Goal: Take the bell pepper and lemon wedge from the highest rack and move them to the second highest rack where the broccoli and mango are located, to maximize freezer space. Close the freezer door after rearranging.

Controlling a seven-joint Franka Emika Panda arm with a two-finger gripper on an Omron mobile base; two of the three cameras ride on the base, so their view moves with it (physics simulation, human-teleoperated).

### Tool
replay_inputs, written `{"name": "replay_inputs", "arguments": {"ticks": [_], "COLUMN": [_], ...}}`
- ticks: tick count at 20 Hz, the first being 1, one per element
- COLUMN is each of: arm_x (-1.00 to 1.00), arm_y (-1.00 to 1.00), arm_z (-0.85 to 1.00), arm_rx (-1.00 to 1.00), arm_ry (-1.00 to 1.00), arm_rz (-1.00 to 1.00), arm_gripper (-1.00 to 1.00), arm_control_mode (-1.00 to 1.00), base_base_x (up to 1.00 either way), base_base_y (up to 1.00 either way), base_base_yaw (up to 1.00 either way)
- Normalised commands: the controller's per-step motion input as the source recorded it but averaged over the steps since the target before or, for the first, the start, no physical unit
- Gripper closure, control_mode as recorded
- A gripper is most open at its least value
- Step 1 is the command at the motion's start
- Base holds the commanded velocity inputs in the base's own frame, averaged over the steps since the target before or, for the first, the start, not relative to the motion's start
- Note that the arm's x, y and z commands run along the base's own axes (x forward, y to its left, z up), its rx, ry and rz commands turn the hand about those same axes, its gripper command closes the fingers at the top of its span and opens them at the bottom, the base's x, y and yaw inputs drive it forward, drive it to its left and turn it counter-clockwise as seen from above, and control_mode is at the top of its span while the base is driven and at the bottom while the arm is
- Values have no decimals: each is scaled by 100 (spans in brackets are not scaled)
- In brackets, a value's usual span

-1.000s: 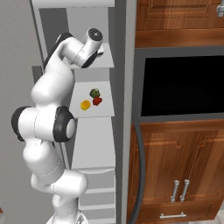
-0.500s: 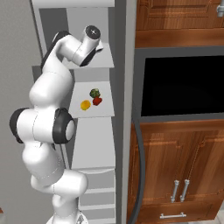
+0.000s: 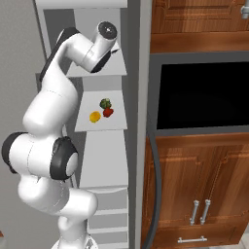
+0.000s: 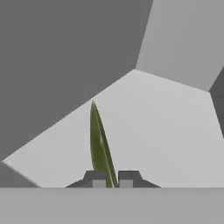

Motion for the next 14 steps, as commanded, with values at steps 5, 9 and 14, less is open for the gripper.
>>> {"name": "replay_inputs", "arguments": {"ticks": [5, 9, 14], "arm_x": [-87, -70, -63], "arm_y": [-17, 0, -1], "arm_z": [-10, -31, -50], "arm_rx": [0, 0, -3], "arm_ry": [-4, 3, 7], "arm_rz": [0, 0, 0], "arm_gripper": [100, 100, 100], "arm_control_mode": [-100, -100, -100], "base_base_x": [0, 0, 0], "base_base_y": [0, 0, 0], "base_base_yaw": [0, 0, 0]}}
